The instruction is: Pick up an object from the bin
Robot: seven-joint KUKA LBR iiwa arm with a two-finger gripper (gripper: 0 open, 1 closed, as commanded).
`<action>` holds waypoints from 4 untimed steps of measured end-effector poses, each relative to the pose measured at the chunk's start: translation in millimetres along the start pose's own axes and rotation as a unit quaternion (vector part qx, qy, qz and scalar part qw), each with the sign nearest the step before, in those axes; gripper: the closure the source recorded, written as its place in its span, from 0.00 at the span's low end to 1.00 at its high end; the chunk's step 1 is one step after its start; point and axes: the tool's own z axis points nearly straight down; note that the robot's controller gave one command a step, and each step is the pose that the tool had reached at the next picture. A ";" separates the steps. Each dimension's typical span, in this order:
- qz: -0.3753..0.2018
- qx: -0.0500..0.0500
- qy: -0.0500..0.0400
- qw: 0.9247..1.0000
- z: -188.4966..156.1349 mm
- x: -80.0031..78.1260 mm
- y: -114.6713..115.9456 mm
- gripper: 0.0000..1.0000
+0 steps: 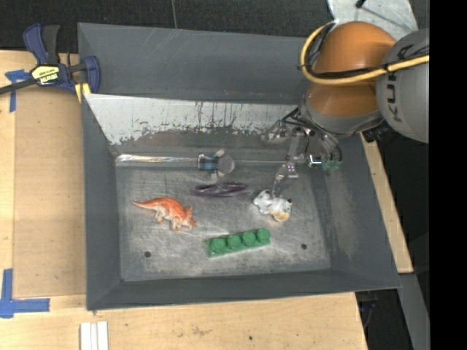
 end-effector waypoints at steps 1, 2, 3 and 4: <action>0.000 0.000 -0.004 1.000 -4.9 -1.7 0.0 0.00; -0.012 0.001 -0.009 1.000 34.5 4.2 26.7 0.00; 0.042 -0.001 -0.003 0.999 83.5 14.3 42.8 0.00; 0.079 -0.001 -0.014 0.997 97.9 38.2 53.9 1.00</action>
Offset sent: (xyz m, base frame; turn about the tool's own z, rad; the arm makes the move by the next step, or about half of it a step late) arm -0.0178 0.0674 -0.0929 -0.0580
